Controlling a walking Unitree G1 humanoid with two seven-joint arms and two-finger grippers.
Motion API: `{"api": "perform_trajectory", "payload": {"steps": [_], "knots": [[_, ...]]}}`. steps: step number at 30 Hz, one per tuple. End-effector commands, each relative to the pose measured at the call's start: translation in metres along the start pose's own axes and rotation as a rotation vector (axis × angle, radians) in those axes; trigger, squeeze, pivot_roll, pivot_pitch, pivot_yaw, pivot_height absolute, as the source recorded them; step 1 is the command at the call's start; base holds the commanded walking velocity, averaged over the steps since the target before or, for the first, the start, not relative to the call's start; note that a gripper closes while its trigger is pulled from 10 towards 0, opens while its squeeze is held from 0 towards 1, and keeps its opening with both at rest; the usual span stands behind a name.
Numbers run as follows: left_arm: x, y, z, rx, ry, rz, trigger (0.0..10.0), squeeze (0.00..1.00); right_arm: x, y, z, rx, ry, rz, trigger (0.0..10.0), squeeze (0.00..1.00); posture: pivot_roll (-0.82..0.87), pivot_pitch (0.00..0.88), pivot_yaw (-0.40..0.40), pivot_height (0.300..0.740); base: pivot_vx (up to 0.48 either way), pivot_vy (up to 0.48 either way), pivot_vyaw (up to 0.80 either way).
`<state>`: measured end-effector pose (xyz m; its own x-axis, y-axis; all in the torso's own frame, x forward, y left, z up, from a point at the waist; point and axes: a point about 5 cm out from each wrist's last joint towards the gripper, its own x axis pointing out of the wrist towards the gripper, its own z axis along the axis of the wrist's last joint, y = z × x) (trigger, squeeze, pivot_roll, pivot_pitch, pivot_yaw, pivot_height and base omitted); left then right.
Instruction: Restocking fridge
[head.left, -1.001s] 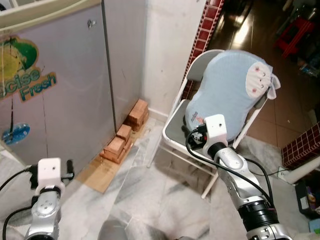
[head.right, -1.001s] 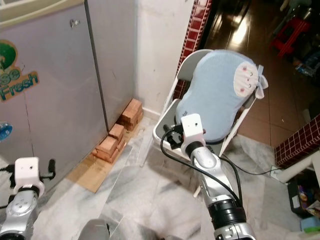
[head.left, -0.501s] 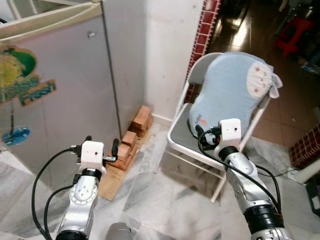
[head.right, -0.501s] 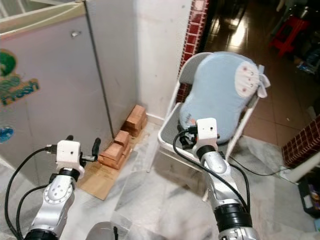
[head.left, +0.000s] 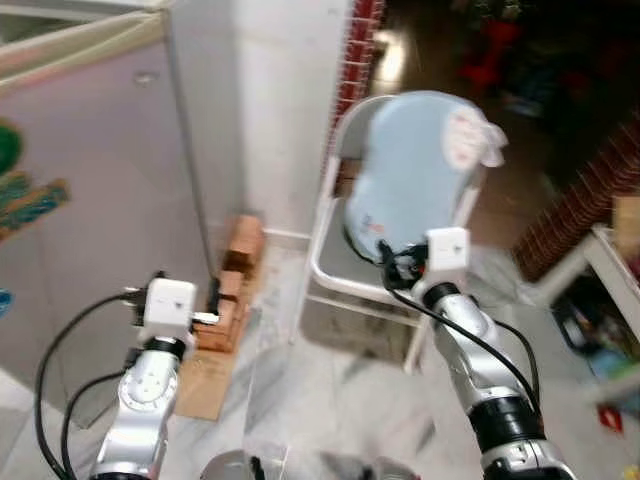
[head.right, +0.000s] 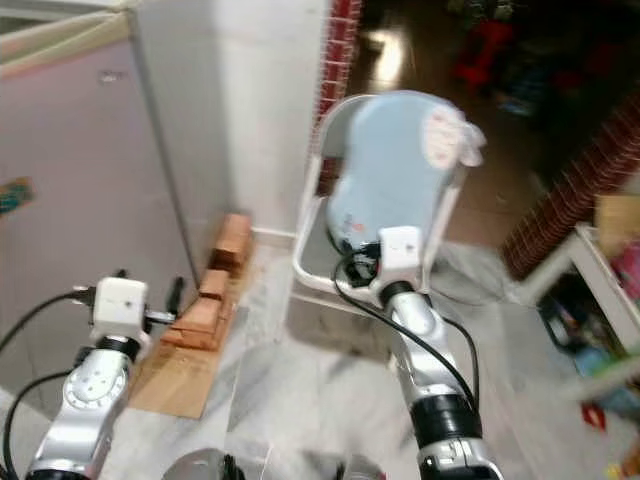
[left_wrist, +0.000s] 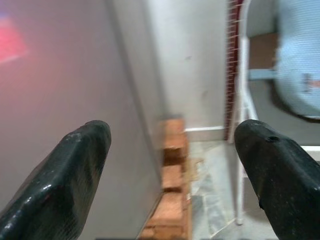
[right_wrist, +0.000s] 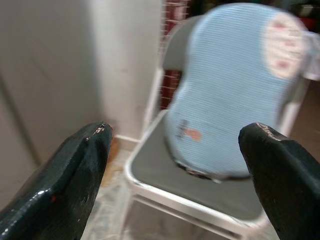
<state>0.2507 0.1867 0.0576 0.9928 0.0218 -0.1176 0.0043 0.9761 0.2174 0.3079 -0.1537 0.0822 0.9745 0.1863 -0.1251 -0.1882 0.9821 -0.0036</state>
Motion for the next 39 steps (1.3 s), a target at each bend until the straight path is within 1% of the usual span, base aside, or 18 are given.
{"api": "perform_trajectory", "payload": {"steps": [1,6,13,17,18,20,21,25,27,32,39], "knots": [[-0.001,-0.005,0.003,-0.005,-0.003,-0.010,10.0,0.00,0.000,-0.001,0.001,-0.001,-0.001,-0.008,10.0,0.00,0.10,0.046,-0.054,0.740,0.000,0.472,0.00],[-0.003,-0.001,0.002,-0.012,0.010,0.015,10.0,0.00,0.000,0.000,0.000,0.004,0.001,-0.010,10.0,0.00,0.10,0.042,-0.055,0.740,0.000,0.472,0.00],[-0.009,0.000,0.000,-0.017,0.021,0.021,10.0,0.00,-0.005,-0.009,0.001,0.001,-0.016,-0.045,10.0,0.00,0.09,0.035,-0.055,0.740,0.000,0.472,0.00],[-0.011,0.001,0.004,-0.019,-0.001,0.027,10.0,0.00,-0.011,-0.015,-0.003,0.003,-0.012,-0.078,10.0,0.00,0.09,0.035,-0.057,0.740,0.000,0.476,0.00],[-0.012,0.002,0.006,-0.013,-0.015,0.026,10.0,0.00,-0.013,-0.017,-0.003,-0.002,-0.011,-0.094,10.0,0.00,0.09,0.036,-0.061,0.740,0.000,0.480,0.00],[-0.011,0.006,0.011,0.037,-0.052,0.039,10.0,0.00,-0.016,-0.021,-0.004,0.011,-0.016,-0.123,10.0,0.00,0.10,0.035,-0.066,0.740,0.000,0.480,0.00],[-0.011,0.008,0.012,0.042,-0.058,0.040,10.0,0.00,-0.016,-0.022,-0.004,0.012,-0.013,-0.132,10.0,0.00,0.10,0.038,-0.068,0.740,0.000,0.480,0.00],[-0.010,0.017,0.012,-0.012,-0.040,0.087,10.0,0.00,-0.019,-0.023,-0.009,0.031,0.011,-0.149,10.0,0.00,0.10,0.043,-0.067,0.740,0.000,0.480,0.00],[-0.010,0.017,0.013,0.006,-0.044,0.078,10.0,0.00,-0.019,-0.023,-0.010,0.028,0.012,-0.147,10.0,0.00,0.10,0.046,-0.067,0.740,0.000,0.480,0.00],[-0.010,0.015,0.012,0.002,-0.039,0.070,10.0,0.00,-0.017,-0.025,-0.009,0.027,0.015,-0.156,10.0,0.00,0.09,0.050,-0.063,0.740,0.000,0.480,0.00],[-0.011,0.008,0.009,-0.002,-0.021,0.057,10.0,0.00,-0.018,-0.025,-0.009,0.026,0.029,-0.162,10.0,0.00,0.09,0.052,-0.061,0.740,0.000,0.480,-0.72]]}}
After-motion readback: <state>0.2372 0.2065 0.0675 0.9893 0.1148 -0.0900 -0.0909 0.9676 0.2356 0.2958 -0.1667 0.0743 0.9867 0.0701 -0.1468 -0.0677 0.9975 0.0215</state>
